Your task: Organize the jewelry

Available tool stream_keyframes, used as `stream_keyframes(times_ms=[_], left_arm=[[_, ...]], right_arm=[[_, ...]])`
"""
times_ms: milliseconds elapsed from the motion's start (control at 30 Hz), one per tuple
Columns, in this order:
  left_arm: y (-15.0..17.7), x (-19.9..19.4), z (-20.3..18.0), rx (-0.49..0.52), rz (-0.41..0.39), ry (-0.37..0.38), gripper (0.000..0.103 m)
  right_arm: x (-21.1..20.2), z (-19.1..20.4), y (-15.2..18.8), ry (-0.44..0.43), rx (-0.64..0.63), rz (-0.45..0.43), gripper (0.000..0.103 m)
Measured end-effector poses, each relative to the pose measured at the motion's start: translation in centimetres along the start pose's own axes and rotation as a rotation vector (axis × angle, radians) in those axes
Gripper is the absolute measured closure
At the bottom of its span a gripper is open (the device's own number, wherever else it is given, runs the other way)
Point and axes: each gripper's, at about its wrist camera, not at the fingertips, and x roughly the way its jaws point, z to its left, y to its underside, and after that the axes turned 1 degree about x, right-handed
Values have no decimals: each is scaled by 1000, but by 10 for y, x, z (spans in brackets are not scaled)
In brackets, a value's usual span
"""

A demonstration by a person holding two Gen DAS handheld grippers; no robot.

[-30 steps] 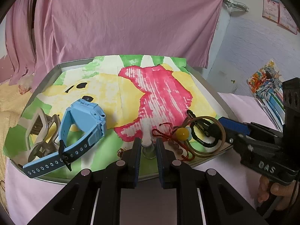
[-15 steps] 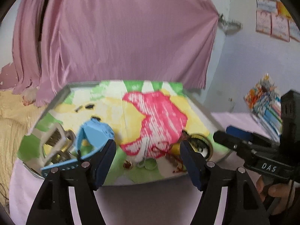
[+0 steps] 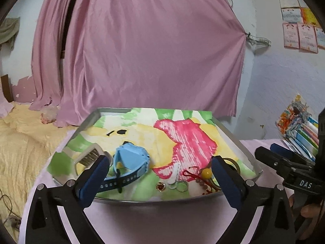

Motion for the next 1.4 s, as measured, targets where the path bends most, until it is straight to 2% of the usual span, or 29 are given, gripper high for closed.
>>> stream_keyframes(times_ms=[233, 900, 1133, 1400], left_arm=[[2, -6, 4, -12, -18, -14, 1], [8, -39, 3, -5, -161, -79, 1], [16, -57, 5, -7, -177, -90, 1], [32, -89, 13, -10, -174, -109, 1]], right_arm=[[-12, 7, 0, -1, -44, -49, 9], [-40, 14, 7, -1, -67, -150, 8], [-61, 17, 13, -23, -60, -213, 8], [-89, 25, 30, -45, -29, -222, 8]])
